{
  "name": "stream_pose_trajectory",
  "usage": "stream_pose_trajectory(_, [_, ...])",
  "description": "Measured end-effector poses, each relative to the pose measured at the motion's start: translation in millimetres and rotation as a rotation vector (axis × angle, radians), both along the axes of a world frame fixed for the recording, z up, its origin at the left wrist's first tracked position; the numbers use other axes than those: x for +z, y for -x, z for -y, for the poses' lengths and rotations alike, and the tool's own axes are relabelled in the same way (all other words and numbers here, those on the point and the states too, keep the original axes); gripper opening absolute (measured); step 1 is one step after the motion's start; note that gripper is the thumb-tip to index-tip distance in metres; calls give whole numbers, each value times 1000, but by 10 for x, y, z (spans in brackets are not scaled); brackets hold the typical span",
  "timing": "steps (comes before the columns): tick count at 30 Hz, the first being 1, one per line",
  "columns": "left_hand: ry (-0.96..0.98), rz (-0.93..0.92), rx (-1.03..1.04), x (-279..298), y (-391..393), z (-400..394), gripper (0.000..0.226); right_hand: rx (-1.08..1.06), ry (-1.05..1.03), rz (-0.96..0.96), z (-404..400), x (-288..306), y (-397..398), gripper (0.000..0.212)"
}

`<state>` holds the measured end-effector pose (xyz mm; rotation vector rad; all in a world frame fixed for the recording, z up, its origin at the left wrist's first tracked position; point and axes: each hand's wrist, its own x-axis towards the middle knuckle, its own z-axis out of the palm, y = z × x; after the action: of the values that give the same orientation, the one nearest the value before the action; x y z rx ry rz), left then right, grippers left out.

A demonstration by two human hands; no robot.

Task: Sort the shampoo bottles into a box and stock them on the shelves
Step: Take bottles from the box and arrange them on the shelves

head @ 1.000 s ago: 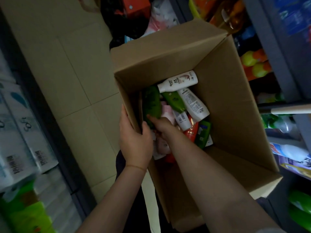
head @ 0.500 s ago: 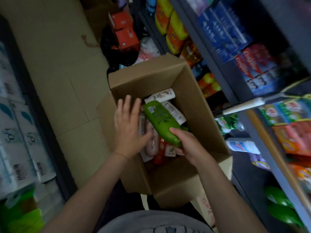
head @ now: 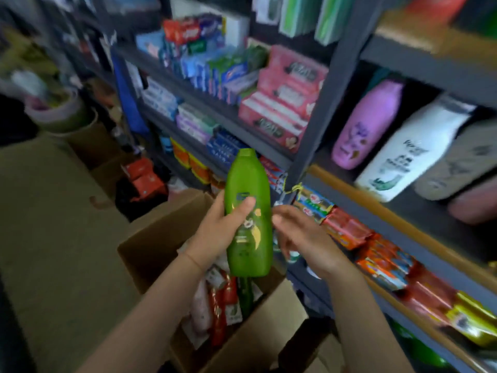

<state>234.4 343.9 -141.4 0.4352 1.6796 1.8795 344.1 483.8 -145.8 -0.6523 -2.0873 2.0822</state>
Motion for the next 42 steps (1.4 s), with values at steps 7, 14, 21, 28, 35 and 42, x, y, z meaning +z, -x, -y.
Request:
stream_pose_trajectory(7, [-32,-257,-277,836,-244,-625,37,-153,-247,-181,-313,633,-285,55])
stream_pose_trajectory(14, [-37,-434,-259,1037,-215,-1090,46,-477,-598,-250,-734,966,-329,50])
stream_pose_trajectory(21, [123,-206,-358,794,-126,-1479,46,-584,-761,-92,-1136,536,-37,49])
stream_pose_trajectory(28, [165,-199,-372,642,-6,-1760,67,-591,-745,117,-1251,482,174,38])
stream_pose_trajectory(35, [155,-188,-383,611,54,-1889,70,-621,-726,150,-1263,446,345,31])
stream_pose_trajectory(42, [83,-15,-341,565,97,-1958,51,-693,-735,-26,-1015,373,207,47])
